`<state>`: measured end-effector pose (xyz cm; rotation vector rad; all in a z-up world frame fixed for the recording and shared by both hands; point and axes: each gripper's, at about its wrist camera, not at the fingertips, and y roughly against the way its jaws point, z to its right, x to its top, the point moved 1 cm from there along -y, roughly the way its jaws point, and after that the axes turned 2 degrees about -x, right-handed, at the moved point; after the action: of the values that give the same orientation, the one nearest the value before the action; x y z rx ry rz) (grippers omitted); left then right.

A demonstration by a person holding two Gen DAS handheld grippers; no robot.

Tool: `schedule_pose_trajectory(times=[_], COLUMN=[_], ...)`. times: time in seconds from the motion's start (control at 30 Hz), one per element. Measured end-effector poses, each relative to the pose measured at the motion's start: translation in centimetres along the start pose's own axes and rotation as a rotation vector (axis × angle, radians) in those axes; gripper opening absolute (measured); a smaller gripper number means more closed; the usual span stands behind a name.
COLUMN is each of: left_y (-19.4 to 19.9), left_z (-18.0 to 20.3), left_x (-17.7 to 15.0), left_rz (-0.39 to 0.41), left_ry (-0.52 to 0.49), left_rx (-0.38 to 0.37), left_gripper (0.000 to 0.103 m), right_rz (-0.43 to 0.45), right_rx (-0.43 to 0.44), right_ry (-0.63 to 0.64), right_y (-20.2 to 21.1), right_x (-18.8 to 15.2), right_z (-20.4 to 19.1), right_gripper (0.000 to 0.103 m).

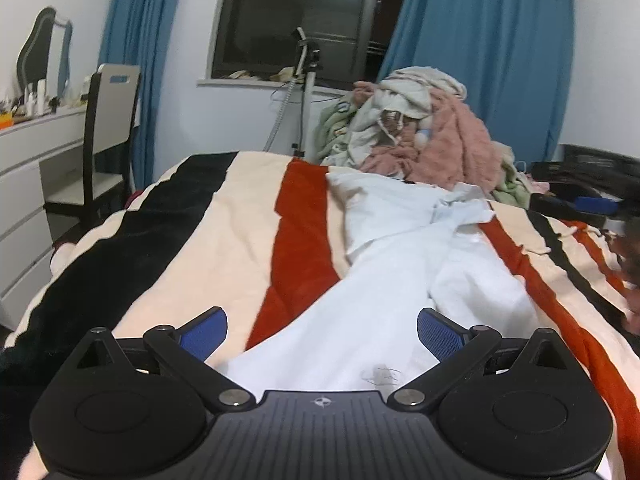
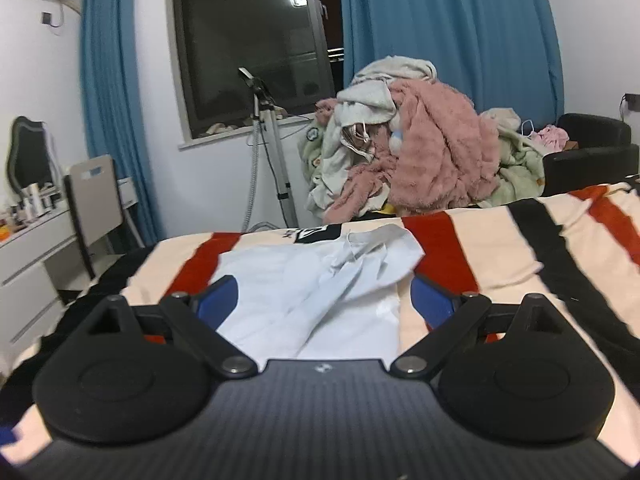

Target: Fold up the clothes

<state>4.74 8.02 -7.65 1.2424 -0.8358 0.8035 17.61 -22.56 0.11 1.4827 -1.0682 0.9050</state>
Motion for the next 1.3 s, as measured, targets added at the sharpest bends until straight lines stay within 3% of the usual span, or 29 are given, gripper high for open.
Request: schedule_pose_trajectory(times=[0.17, 0.37, 0.5, 0.57, 0.67, 0.8, 0.87, 1.0, 1.13, 1.3], left_y=[2.4, 5.1, 5.0, 4.8, 5.2, 5.4, 5.0, 3.0, 1.7, 1.6], left_z=[0.7, 1.8, 1.1, -0.9, -5.1, -9.5, -10.8, -11.5, -10.7, -9.7], left_x=[0.6, 0.2, -0.3, -0.4, -0.7, -1.7, -2.3, -2.9, -2.8, -2.7], left_rz=[-0.010, -0.015, -0.115, -0.166, -0.188, -0.213, -0.240, -0.292, -0.266, -0.248], left_ry=[0.013, -0.008, 0.077, 0.181, 0.382, 0.608, 0.675, 0.689, 0.640, 0.533], left_rx=[-0.074, -0.091, -0.130, -0.112, -0.029, 0.092, 0.125, 0.168, 0.224, 0.301], left_gripper=[0.102, 0.102, 0.102, 0.102, 0.102, 0.101, 0.097, 0.093, 0.075, 0.019], right_rz=[0.007, 0.030, 0.019, -0.015, -0.035, -0.035, -0.014, -0.002, -0.026, -0.037], right_rx=[0.001, 0.006, 0.019, 0.008, -0.049, -0.061, -0.115, -0.155, -0.148, -0.129], right_ry=[0.031, 0.070, 0.034, 0.031, 0.044, -0.018, -0.059, -0.197, -0.254, -0.215], right_y=[9.4, 17.6, 20.1, 20.1, 19.7, 19.3, 19.5, 19.7, 19.2, 19.2], right_x=[-1.2, -4.5, -7.3, -8.2, -8.4, -8.1, -7.8, -7.2, -7.6, -7.9], right_z=[0.0, -0.5, 0.6, 1.3, 2.3, 3.8, 5.0, 8.2, 9.2, 8.4], right_gripper=[0.095, 0.095, 0.095, 0.095, 0.095, 0.095, 0.095, 0.095, 0.095, 0.094])
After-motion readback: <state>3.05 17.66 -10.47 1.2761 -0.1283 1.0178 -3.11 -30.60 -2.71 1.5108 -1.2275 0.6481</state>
